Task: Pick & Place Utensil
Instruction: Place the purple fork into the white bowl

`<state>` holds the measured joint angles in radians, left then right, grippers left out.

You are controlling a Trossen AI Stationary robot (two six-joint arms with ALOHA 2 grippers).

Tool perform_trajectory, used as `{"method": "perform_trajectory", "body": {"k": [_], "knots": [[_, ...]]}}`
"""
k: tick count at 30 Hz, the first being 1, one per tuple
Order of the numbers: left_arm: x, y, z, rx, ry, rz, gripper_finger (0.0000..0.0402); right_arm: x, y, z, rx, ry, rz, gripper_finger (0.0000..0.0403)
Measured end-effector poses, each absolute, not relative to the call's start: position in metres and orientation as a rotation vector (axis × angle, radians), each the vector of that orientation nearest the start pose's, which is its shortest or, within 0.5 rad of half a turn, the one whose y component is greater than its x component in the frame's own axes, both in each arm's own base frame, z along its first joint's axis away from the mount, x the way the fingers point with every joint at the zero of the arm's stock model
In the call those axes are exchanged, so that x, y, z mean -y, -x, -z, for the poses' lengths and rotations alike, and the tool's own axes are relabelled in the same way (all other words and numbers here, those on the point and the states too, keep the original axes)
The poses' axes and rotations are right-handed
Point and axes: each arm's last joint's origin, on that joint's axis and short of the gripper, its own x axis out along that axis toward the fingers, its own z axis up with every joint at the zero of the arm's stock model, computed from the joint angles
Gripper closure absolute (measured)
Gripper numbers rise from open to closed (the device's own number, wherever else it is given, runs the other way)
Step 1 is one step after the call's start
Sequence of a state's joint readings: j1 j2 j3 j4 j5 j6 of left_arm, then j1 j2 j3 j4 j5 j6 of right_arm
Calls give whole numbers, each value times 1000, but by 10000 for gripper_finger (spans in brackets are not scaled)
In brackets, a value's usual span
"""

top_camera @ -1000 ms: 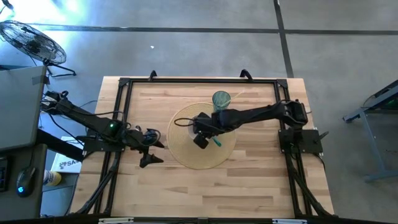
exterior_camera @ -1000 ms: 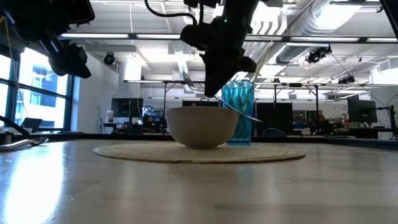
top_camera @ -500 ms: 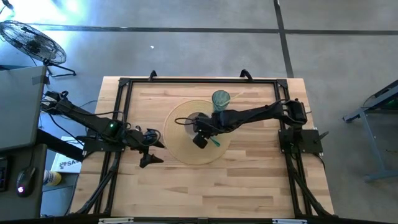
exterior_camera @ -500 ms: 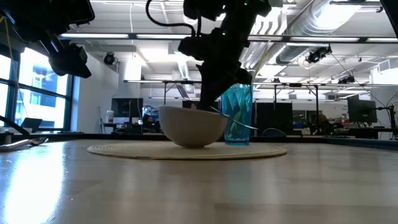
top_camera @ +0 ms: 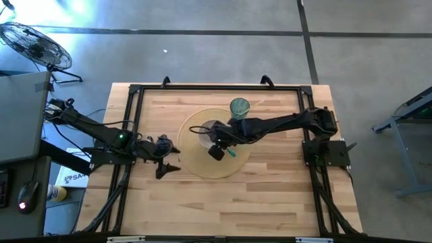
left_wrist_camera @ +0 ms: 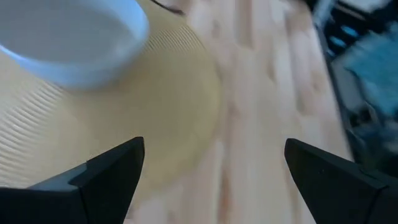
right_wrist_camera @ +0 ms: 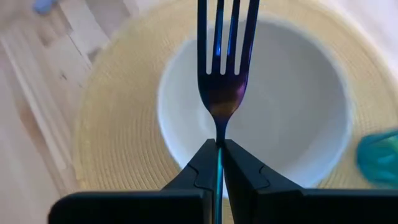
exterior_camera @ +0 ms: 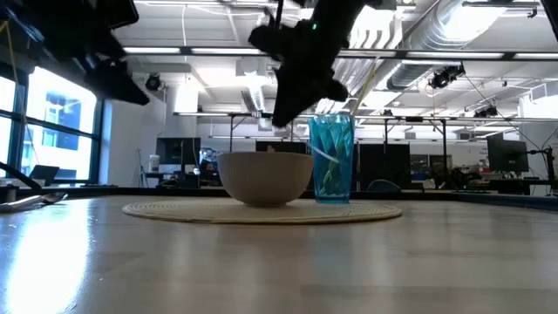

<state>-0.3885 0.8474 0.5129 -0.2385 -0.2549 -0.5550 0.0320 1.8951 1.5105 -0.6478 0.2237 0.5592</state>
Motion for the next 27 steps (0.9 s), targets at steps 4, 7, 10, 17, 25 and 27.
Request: {"method": "perform_trajectory", "body": {"k": [4,7,10,17,25,27], "knots": [[56,-170,-231,-448,318,-171,18,-22,-395,-254,-878,-283,462,393],[54,-171,-233,-396,306,-249,18,-36,-391,-263,-838,-203,471,394],[53,-172,-237,-347,304,-291,18,-48,-390,-266,-802,-113,483,393],[54,-180,-250,-206,173,-317,18,-61,-397,-272,-671,121,564,396],[55,-201,-249,-132,-72,-493,18,-59,-412,-286,-504,270,618,393],[54,-209,-254,-77,-101,-469,18,-60,-417,-284,-487,314,606,394]]}}
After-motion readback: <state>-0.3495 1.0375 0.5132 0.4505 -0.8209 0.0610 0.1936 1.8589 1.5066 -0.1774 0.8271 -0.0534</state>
